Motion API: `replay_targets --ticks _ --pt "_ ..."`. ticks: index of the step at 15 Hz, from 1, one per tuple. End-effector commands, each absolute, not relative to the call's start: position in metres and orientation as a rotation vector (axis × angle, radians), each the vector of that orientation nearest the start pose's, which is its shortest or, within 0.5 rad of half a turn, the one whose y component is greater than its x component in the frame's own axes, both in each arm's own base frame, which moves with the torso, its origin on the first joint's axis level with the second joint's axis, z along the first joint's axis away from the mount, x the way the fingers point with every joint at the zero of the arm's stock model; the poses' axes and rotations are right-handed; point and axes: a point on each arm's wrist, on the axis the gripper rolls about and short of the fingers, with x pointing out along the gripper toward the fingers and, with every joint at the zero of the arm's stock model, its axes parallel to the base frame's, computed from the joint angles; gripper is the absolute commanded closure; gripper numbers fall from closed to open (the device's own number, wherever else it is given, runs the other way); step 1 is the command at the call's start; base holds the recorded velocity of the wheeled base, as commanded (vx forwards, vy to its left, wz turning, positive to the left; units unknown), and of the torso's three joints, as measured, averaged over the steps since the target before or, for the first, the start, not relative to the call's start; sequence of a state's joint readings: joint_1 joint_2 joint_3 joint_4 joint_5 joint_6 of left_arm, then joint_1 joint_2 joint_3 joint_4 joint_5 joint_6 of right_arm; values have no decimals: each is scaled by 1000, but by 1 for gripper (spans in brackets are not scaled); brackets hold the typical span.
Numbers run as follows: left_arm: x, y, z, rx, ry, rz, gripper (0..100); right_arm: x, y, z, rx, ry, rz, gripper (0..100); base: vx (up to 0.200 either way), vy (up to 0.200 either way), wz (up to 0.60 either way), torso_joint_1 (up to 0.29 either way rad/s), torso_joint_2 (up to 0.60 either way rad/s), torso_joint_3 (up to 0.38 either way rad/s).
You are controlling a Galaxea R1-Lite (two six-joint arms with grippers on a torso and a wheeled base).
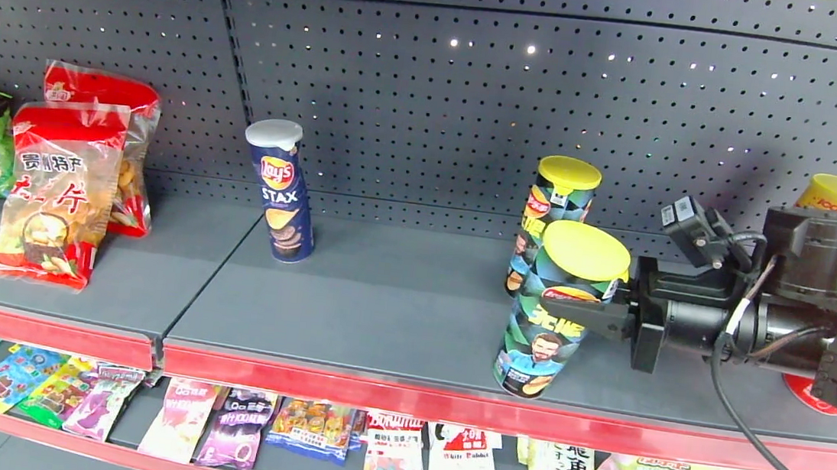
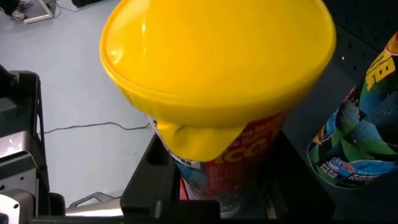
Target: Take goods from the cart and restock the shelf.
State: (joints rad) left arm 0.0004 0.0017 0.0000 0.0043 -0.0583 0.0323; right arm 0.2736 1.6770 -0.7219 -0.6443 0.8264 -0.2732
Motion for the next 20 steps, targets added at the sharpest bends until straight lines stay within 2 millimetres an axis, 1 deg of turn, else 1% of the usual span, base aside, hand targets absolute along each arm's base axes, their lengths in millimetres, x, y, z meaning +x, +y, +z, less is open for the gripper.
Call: replay_targets --ticks 1,6,10,14,15,16,20 --pt "-23 -1 75 32 7 -57 0 270 93 171 -154 161 1124 100 0 0 0 0 0 0" --pt "-23 -1 75 32 7 -57 0 264 88 175 -152 171 1116 100 0 0 0 0 0 0" --pt "-23 -1 75 32 7 -57 0 263 94 174 -153 175 1134 100 0 0 0 0 0 0" --pt "-23 -1 75 32 7 -58 0 262 94 171 -160 180 1141 100 0 0 0 0 0 0" --pt "-23 -1 75 32 7 -57 0 261 94 170 -166 179 1142 0 0 0 0 0 0 0" --pt "-23 -1 75 32 7 -57 0 261 93 167 -175 182 1140 0 0 0 0 0 0 0" --pt "-23 -1 75 32 7 -57 0 261 93 168 -176 178 1139 0 0 0 0 0 0 0"
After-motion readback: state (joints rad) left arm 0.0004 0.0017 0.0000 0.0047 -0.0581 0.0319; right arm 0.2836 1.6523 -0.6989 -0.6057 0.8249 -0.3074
